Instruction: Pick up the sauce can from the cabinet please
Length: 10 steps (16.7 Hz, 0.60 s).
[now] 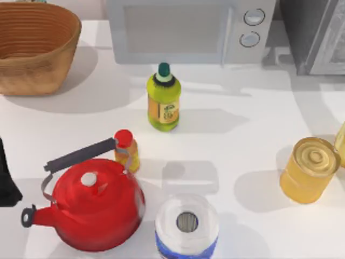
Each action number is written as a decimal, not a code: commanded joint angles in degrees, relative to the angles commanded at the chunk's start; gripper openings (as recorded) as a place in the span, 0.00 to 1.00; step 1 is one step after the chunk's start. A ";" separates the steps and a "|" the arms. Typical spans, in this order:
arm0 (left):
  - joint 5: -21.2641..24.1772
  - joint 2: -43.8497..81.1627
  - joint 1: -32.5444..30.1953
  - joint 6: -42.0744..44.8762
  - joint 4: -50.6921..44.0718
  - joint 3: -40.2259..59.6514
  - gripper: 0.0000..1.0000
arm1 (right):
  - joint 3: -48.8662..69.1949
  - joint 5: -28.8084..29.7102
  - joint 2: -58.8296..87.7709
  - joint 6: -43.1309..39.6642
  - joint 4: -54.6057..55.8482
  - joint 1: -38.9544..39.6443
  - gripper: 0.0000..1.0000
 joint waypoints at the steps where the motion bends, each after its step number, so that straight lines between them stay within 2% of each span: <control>1: 0.00 0.00 0.00 0.00 0.00 0.00 1.00 | 0.81 1.22 1.00 0.05 0.16 1.15 1.00; 6: 0.00 0.00 0.00 0.00 0.00 0.00 1.00 | 5.43 9.31 7.28 0.34 1.23 8.86 1.00; 10: 0.00 0.00 0.00 0.00 0.00 0.00 1.00 | 6.05 10.39 8.14 0.38 1.40 9.93 1.00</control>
